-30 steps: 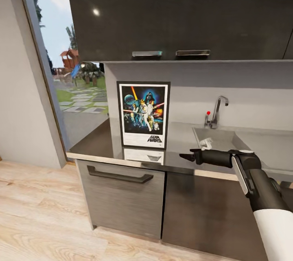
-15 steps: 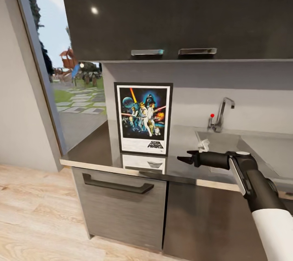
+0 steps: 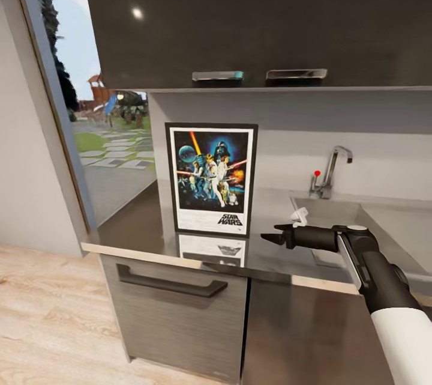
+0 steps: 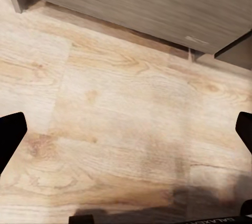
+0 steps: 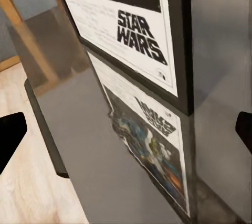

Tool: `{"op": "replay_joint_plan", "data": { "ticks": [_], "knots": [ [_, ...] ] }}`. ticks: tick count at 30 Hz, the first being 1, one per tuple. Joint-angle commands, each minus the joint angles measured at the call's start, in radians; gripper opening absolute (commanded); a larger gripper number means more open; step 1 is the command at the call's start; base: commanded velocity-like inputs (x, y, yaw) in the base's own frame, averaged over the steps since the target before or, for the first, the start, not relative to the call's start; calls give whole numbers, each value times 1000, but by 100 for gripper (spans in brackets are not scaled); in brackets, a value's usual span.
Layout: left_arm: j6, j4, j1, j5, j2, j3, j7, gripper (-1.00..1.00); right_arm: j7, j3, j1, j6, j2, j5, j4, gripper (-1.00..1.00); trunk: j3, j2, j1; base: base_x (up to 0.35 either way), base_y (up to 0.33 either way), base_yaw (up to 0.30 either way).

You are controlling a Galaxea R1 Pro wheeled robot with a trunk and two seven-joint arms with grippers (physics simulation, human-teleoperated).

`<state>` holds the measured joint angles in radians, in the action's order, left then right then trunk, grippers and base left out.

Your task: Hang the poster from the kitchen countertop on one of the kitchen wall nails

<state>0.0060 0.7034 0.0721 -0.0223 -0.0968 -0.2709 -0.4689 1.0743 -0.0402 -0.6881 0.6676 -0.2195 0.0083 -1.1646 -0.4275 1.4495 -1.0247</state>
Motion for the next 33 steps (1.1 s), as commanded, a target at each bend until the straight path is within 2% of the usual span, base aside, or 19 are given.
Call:
{"op": "replay_joint_plan", "data": {
  "ticks": [1, 8, 19, 33],
  "knots": [
    [1, 1, 0, -2, 0, -2, -5, 100, 4, -1, -1, 7, 0, 1, -1, 100, -1, 0, 0, 120, 0, 0],
    [0, 1, 0, -2, 0, -3, -5, 100, 4, -1, -1, 7, 0, 1, -4, 100, -1, 0, 0, 40, 0, 0],
    [1, 1, 0, -2, 0, -3, -5, 100, 4, -1, -1, 8, 0, 1, -4, 100, -1, 0, 0, 197, 0, 0],
    [1, 1, 0, -2, 0, -4, -6, 100, 4, -1, -1, 7, 0, 1, -4, 100, -1, 0, 0, 22, 0, 0]
  ]
}}
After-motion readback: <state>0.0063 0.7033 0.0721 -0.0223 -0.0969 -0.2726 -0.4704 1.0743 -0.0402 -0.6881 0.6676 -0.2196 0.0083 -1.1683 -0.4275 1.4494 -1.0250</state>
